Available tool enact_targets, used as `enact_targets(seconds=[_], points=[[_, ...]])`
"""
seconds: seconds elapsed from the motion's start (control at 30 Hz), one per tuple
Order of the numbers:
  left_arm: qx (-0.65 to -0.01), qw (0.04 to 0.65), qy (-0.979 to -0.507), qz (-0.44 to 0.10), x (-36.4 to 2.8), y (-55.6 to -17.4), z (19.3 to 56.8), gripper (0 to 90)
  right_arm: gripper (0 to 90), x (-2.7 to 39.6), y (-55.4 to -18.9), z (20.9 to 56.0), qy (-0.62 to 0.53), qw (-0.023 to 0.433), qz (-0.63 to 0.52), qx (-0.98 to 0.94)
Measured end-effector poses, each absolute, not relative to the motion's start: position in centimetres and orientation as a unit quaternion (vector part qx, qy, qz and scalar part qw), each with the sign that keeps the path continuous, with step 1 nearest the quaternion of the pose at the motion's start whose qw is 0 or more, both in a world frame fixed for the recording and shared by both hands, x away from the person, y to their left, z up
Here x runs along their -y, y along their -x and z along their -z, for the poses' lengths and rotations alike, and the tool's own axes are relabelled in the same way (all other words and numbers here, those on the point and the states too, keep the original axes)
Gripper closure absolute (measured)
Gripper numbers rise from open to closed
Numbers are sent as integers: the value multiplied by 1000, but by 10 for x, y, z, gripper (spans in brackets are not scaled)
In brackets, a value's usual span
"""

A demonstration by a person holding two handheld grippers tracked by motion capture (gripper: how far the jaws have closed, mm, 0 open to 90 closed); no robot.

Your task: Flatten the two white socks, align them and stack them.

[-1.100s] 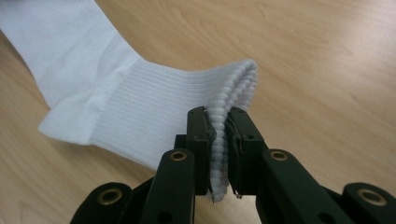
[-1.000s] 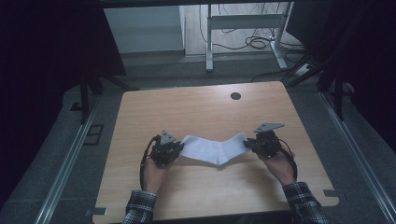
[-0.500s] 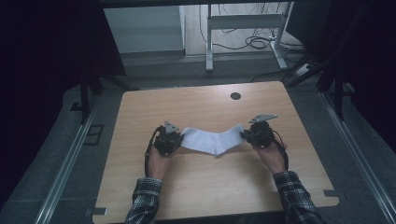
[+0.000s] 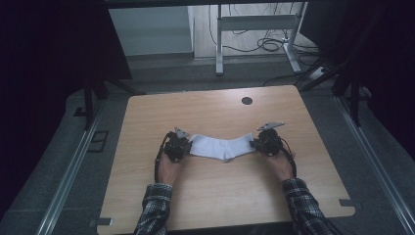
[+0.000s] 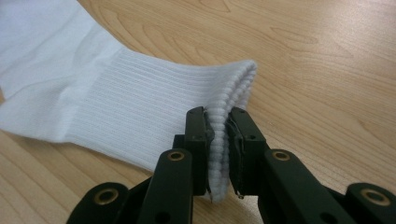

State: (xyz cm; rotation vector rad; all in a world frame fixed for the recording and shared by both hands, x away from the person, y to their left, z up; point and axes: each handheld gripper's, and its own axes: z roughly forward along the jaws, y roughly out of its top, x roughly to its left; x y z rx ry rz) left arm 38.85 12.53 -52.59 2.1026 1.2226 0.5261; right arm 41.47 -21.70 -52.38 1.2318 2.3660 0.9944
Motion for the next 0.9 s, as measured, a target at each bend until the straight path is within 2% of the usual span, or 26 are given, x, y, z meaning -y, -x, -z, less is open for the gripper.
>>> enact_targets(seconds=[0.13,0.33,0.6,0.9], points=[[-469,315,-801,-197,-126,-390,533,802,767,217,-416,525,-428,146,-345,-822],[-481,328,-792,-185,-130,-390,537,789,696,217,-417,528,-428,151,-341,-823],[-492,345,-777,-188,-136,-389,534,643,619,216,-414,523,-427,160,-340,-822],[-481,360,-776,-192,-140,-383,526,573,546,218,-411,517,-428,161,-348,-819]])
